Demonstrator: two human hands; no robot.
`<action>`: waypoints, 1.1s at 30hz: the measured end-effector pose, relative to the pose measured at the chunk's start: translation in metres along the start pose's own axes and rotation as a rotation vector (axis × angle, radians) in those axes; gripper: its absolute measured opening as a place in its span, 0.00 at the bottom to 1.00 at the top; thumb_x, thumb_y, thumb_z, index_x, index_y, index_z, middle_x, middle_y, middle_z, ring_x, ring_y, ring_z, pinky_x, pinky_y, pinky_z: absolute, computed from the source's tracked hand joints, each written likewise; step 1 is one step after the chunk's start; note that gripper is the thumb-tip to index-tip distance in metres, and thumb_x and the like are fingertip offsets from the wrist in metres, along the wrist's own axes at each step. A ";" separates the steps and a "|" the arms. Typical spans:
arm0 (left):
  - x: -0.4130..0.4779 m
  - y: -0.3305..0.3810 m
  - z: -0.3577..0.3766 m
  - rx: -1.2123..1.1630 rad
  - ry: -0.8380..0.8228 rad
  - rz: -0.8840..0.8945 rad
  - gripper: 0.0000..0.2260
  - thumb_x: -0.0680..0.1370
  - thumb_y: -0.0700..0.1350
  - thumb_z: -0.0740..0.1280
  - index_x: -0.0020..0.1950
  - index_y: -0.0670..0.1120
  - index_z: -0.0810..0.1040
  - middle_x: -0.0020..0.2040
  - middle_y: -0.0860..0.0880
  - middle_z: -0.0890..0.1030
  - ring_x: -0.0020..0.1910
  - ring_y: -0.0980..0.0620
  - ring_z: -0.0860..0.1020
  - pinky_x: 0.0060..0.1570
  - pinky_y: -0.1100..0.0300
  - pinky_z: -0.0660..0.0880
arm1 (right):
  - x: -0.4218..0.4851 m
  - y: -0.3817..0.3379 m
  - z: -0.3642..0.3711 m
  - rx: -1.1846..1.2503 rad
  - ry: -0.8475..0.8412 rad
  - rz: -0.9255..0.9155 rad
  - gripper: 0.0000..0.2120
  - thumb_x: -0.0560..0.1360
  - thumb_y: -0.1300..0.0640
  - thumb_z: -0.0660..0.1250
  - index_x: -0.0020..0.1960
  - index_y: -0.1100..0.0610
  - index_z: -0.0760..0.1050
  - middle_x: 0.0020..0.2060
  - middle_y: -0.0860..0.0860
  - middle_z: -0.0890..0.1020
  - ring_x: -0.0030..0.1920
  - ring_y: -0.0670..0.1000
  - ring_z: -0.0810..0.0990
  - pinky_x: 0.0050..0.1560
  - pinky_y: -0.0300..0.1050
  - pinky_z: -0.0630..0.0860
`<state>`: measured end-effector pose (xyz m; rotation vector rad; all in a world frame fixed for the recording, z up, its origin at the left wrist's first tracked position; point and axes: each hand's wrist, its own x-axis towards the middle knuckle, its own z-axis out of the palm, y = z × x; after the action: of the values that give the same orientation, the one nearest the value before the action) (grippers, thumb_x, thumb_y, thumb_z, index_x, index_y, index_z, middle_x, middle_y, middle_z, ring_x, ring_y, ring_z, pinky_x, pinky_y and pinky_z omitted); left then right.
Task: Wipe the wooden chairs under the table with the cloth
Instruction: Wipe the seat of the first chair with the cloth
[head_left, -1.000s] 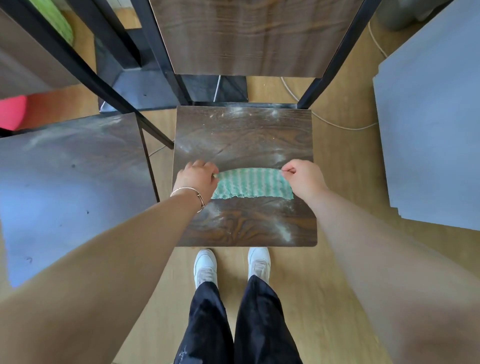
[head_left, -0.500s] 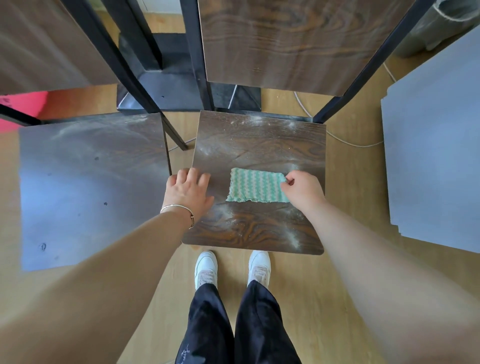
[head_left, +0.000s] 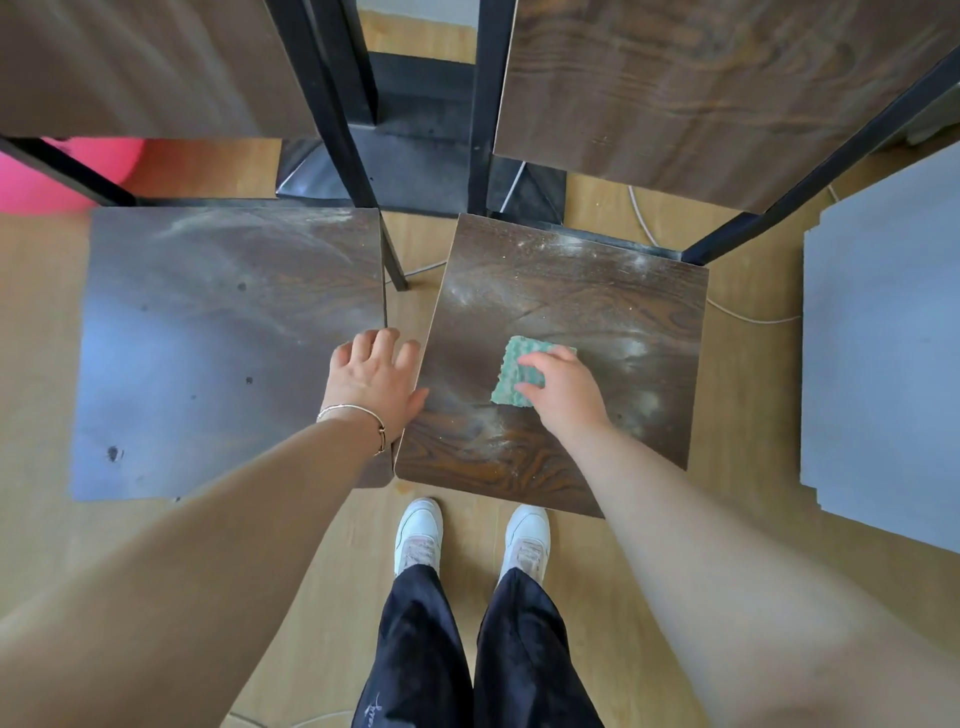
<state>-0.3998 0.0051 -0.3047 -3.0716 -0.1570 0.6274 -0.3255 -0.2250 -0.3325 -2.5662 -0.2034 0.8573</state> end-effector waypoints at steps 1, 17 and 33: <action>0.001 -0.001 0.002 -0.004 -0.003 -0.003 0.25 0.77 0.61 0.60 0.70 0.51 0.63 0.69 0.47 0.65 0.68 0.44 0.63 0.64 0.48 0.63 | 0.001 0.000 0.003 -0.035 0.001 -0.016 0.16 0.77 0.53 0.68 0.65 0.50 0.76 0.62 0.49 0.72 0.56 0.53 0.76 0.54 0.48 0.75; 0.038 -0.030 0.007 -0.021 0.018 -0.051 0.25 0.77 0.61 0.58 0.70 0.52 0.63 0.67 0.47 0.66 0.65 0.43 0.64 0.65 0.47 0.63 | 0.083 -0.063 -0.010 0.142 0.328 -0.112 0.05 0.76 0.57 0.68 0.47 0.57 0.79 0.48 0.50 0.77 0.45 0.53 0.77 0.45 0.49 0.76; 0.062 -0.049 0.021 -0.098 0.075 -0.056 0.24 0.77 0.60 0.58 0.70 0.51 0.64 0.68 0.49 0.66 0.66 0.43 0.63 0.67 0.46 0.61 | 0.159 -0.108 -0.015 0.076 0.289 -0.046 0.06 0.75 0.53 0.71 0.51 0.53 0.81 0.52 0.50 0.80 0.49 0.50 0.79 0.48 0.42 0.79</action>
<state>-0.3565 0.0598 -0.3473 -3.1654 -0.2800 0.5161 -0.1900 -0.0905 -0.3606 -2.5655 -0.1393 0.4600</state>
